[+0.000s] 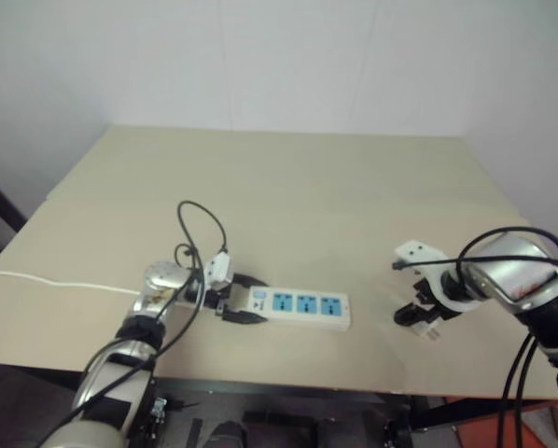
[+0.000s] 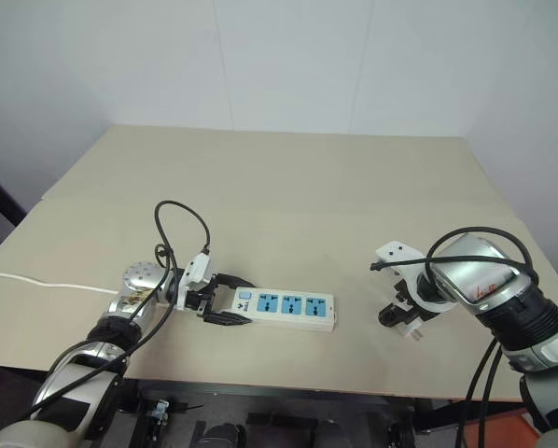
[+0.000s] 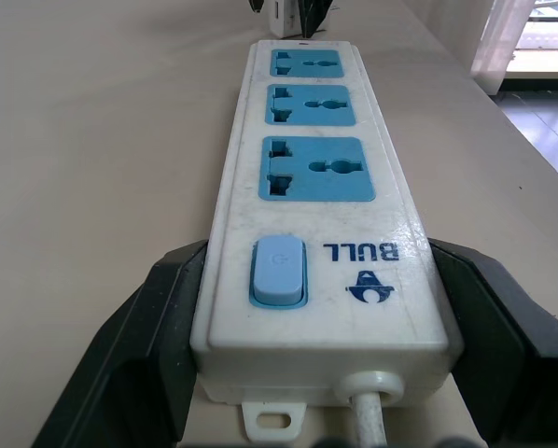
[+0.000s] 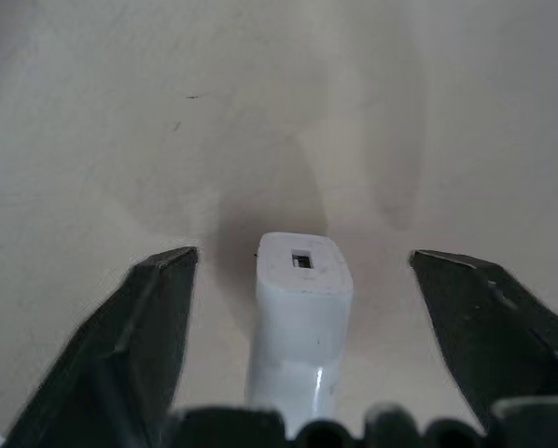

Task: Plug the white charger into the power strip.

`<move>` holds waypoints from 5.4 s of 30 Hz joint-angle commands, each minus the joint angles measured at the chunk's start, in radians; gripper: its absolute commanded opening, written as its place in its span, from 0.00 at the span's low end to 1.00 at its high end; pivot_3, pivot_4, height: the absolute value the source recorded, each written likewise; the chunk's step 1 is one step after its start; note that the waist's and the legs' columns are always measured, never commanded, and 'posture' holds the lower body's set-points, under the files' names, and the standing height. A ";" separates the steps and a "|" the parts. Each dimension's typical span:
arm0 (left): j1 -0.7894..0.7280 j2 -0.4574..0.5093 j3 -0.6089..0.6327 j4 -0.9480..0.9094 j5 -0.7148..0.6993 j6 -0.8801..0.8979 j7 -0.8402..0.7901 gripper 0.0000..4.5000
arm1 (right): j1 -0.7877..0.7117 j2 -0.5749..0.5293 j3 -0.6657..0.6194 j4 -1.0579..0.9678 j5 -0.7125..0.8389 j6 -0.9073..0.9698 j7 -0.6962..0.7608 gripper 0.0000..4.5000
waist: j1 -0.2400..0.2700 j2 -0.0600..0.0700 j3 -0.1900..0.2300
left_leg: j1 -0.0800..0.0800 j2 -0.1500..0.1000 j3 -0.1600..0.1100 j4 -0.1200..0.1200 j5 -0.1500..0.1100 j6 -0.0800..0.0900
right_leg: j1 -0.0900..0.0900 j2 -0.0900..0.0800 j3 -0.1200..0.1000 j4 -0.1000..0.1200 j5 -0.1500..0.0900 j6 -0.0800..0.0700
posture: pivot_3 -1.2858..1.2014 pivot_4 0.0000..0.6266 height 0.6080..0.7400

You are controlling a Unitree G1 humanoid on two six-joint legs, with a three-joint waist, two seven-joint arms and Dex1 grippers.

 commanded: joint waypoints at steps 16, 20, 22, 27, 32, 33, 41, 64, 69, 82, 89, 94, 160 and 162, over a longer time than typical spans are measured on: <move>-0.031 -0.002 -0.021 0.062 0.047 0.026 -0.004 0.72 | -0.024 -0.021 -0.067 -0.156 -0.005 -0.139 0.010 0.25 | -0.002 0.001 0.000 | 0.001 0.000 0.000 0.000 0.000 0.000 | 0.000 0.000 0.000 0.001 0.000 0.000 | 0.52 0.24 1.00; -0.048 -0.002 -0.014 0.080 0.043 0.073 0.005 0.72 | 0.089 0.042 -0.264 -0.232 -0.005 -0.496 0.026 0.25 | -0.001 0.000 -0.001 | 0.001 0.000 0.000 0.001 0.000 0.000 | 0.001 0.000 0.000 0.000 -0.001 0.002 | 0.52 0.24 1.00; -0.046 0.000 -0.012 0.069 0.033 0.109 -0.013 0.72 | 0.148 0.108 -0.372 -0.215 0.024 -0.643 0.049 0.25 | -0.003 -0.001 -0.001 | 0.002 0.000 0.000 0.001 0.000 0.000 | 0.004 0.000 0.000 0.000 -0.001 0.003 | 0.52 0.24 1.00; -0.028 0.004 -0.022 0.048 0.054 0.126 0.007 0.72 | 0.223 0.310 -0.507 -0.103 0.151 -0.860 0.180 0.25 | -0.006 -0.001 -0.001 | 0.005 0.000 0.000 0.002 0.000 0.000 | 0.007 0.001 0.000 0.000 0.001 0.001 | 0.52 0.24 1.00; -0.010 0.008 -0.022 0.020 0.067 0.116 0.047 0.72 | 0.242 0.468 -0.531 0.057 0.186 -1.039 0.297 0.25 | -0.007 -0.001 -0.001 | 0.013 0.000 -0.001 0.001 0.000 0.000 | 0.016 0.001 0.000 -0.001 0.000 0.001 | 0.52 0.24 1.00; -0.002 0.011 -0.023 0.009 0.070 0.117 0.051 0.72 | 0.245 0.500 -0.533 0.085 0.187 -1.088 0.323 0.25 | -0.006 -0.001 -0.001 | 0.015 0.000 -0.001 0.000 0.000 0.000 | 0.017 0.001 0.000 -0.001 0.000 0.001 | 0.52 0.24 1.00; 0.056 0.035 -0.031 -0.065 0.084 0.112 0.080 0.72 | 0.170 0.634 -0.458 0.384 0.093 -1.296 0.457 0.25 | -0.019 0.000 -0.002 | 0.018 0.000 0.000 -0.001 0.000 0.000 | 0.018 0.001 0.000 0.000 0.000 0.001 | 0.52 0.24 1.00; 0.046 0.044 -0.020 -0.072 0.065 0.154 0.065 0.72 | 0.140 0.831 -0.413 0.692 -0.037 -1.481 0.519 0.25 | -0.026 0.001 -0.002 | 0.018 0.000 -0.001 -0.002 0.000 0.000 | 0.018 0.001 0.000 0.000 0.000 0.001 | 0.52 0.24 1.00; 0.046 0.050 -0.019 -0.066 0.067 0.153 0.059 0.72 | 0.136 0.828 -0.425 0.725 -0.046 -1.496 0.522 0.25 | -0.028 0.001 -0.002 | 0.019 0.000 -0.001 -0.002 0.000 0.000 | 0.018 0.001 0.000 0.001 0.000 0.001 | 0.52 0.24 1.00; 0.051 0.061 -0.019 -0.065 0.072 0.152 0.057 0.72 | 0.190 0.796 -0.418 0.704 -0.054 -1.496 0.545 0.25 | -0.028 0.001 -0.002 | 0.019 0.000 -0.001 -0.002 0.000 0.000 | 0.018 0.001 0.000 0.000 0.000 0.001 | 0.52 0.24 1.00; 0.049 0.060 -0.021 -0.069 0.072 0.152 0.060 0.72 | 0.213 0.798 -0.413 0.681 -0.054 -1.495 0.541 0.25 | -0.028 0.002 -0.002 | 0.019 0.000 -0.001 -0.002 0.000 0.000 | 0.018 0.001 0.000 0.000 0.000 0.001 | 0.52 0.24 1.00; 0.048 0.060 -0.022 -0.068 0.073 0.151 0.062 0.72 | 0.220 0.791 -0.419 0.695 -0.057 -1.503 0.539 0.25 | -0.027 0.002 -0.002 | 0.019 0.000 -0.001 -0.002 0.000 0.000 | 0.018 0.001 0.000 0.000 0.000 0.001 | 0.52 0.24 1.00; 0.072 0.085 -0.044 -0.086 0.069 0.159 0.064 0.72 | 0.179 0.736 -0.343 1.055 -0.191 -1.742 0.593 0.77 | -0.034 0.003 -0.014 | 0.036 0.001 -0.001 -0.007 0.000 0.000 | 0.035 0.001 0.000 -0.004 -0.006 0.007 | 0.52 0.24 1.00; 0.072 0.084 -0.044 -0.085 0.070 0.157 0.066 0.72 | 0.178 0.737 -0.347 1.059 -0.194 -1.749 0.600 0.91 | -0.035 0.003 -0.015 | 0.037 0.002 -0.001 -0.008 0.000 0.000 | 0.035 0.002 0.000 -0.003 -0.006 0.007 | 0.52 0.24 1.00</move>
